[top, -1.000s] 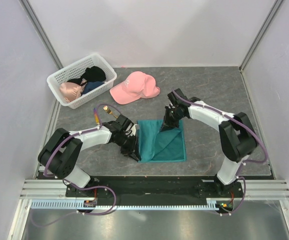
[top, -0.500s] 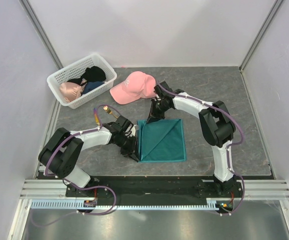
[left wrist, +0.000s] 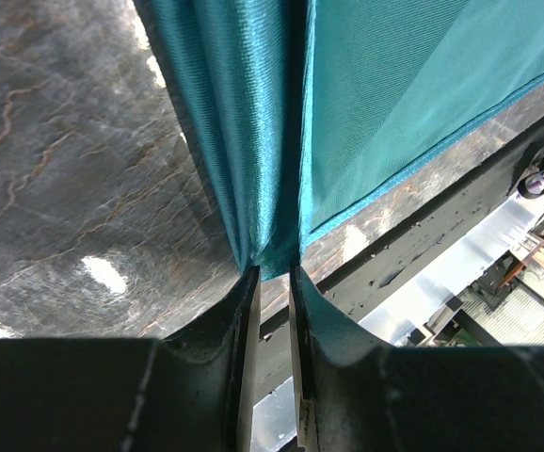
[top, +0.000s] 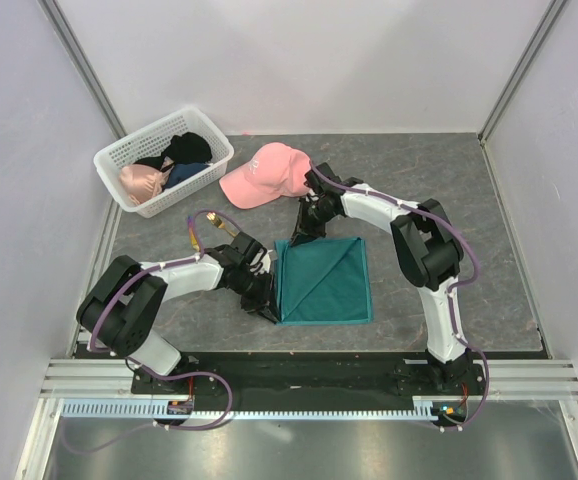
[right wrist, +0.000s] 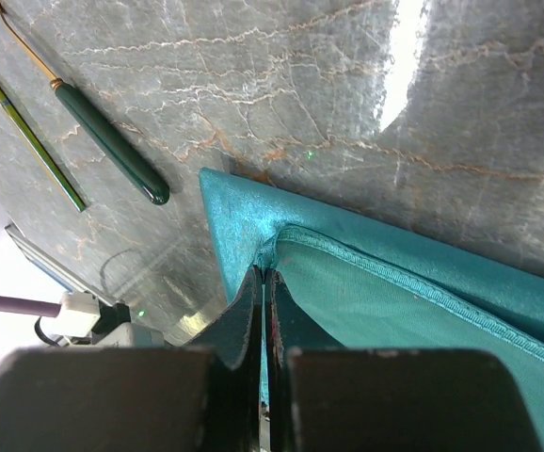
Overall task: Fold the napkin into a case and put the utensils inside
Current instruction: Fold the top corner of the square-folded napkin at the center of the board.
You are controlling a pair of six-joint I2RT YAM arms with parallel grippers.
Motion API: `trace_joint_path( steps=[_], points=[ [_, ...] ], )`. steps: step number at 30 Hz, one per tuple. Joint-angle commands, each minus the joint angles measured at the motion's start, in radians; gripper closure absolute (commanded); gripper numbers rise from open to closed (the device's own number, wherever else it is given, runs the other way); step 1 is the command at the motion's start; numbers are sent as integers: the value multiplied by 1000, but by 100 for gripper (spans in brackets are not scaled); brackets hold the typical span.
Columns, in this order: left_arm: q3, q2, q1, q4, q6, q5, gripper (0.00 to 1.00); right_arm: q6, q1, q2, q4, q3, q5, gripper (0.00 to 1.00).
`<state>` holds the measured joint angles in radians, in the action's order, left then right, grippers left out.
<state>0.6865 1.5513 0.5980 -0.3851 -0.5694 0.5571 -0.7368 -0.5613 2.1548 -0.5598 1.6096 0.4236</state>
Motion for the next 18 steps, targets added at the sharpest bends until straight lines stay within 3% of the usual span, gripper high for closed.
trace_joint_path(
  steps=[1,18],
  points=[
    [-15,3,5,23,-21,-29,75,-9,-8,20,17,52,18,100],
    [-2,-34,5,20,-20,-46,72,-27,-20,69,40,104,38,100]
  ],
)
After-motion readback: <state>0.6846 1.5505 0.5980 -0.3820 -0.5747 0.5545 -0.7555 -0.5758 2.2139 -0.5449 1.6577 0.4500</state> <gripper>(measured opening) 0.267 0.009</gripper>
